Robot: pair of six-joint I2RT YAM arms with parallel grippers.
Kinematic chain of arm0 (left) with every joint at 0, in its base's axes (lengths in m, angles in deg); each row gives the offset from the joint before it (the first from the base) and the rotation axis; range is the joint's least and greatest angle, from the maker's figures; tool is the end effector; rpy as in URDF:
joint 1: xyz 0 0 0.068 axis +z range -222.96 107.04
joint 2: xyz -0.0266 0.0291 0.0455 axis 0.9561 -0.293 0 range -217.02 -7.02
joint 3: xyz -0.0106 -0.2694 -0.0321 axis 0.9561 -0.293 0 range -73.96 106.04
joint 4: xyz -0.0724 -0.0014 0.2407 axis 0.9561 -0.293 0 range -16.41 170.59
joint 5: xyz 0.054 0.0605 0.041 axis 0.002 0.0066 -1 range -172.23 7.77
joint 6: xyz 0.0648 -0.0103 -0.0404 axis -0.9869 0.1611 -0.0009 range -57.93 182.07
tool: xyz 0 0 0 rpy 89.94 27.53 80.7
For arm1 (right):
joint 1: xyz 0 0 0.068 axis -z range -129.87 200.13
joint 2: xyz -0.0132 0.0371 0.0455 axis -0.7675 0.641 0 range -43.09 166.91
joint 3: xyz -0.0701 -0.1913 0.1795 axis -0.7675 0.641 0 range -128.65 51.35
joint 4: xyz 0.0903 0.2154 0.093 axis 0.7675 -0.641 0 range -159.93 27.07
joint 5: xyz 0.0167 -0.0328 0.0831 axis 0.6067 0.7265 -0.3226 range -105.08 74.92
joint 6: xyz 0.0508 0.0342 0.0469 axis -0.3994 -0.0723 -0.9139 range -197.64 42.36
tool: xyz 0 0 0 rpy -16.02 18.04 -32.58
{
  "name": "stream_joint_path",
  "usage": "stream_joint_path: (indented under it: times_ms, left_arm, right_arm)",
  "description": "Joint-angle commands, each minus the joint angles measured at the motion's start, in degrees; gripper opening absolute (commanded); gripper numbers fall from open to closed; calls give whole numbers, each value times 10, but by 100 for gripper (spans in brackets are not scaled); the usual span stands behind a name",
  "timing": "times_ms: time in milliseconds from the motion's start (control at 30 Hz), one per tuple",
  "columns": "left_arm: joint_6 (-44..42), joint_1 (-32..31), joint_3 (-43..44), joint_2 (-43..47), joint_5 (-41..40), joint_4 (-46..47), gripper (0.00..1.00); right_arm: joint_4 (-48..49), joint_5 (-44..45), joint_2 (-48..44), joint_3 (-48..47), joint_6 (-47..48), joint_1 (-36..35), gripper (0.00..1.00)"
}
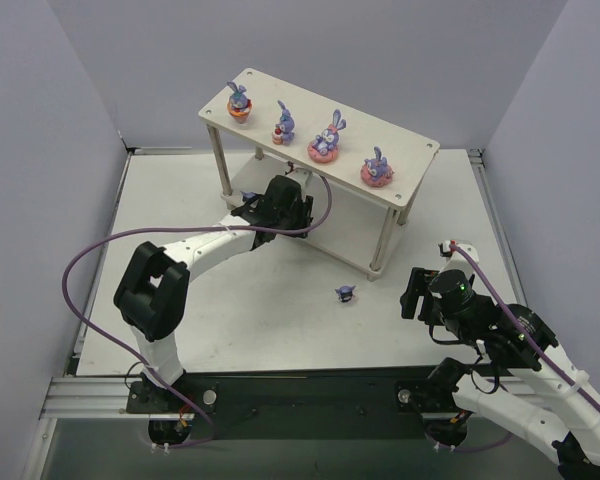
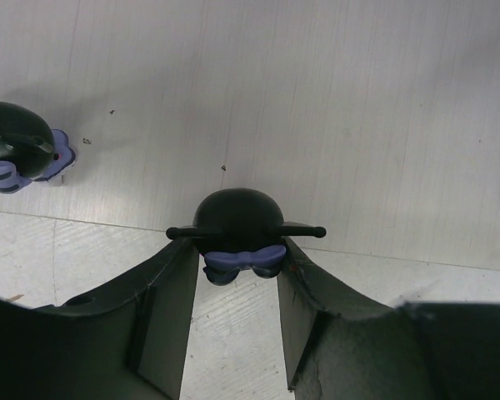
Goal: Place and organize the plastic toys onto the shelf
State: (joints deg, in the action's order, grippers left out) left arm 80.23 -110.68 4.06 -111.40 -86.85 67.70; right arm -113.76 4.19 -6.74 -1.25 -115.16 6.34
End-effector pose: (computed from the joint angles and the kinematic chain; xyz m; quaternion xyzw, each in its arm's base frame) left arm 0.3431 -0.2586 0.2296 0.1364 0.8926 -0.1684 0.3954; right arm 0.1077 0.0733 0.3152 0.0300 0.8758 0.1862 0.4443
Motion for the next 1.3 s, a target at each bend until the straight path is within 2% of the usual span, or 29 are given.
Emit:
stream_joint_path:
  times_ms: [0,633,967,1133,1267]
  left_arm:
    - [-7,7,13,10,8,41,9]
    - [-4,14,55,-38,32,3,10]
    - [-15,14,61,-38,23,-11,26]
    - [-18,14,70,-44,24,-18,38]
    - [-21,14,81,-51,24,-22,39]
  right_arm:
    - [-15,18,3,0,-1,4,65]
    - [-15,21,-2,2,-3,4,65]
    - [-16,22,-4,5,-5,5,65]
    - [-16,21,-6,6,-5,5,65]
    - [-15,21,-7,7,-5,5,65]
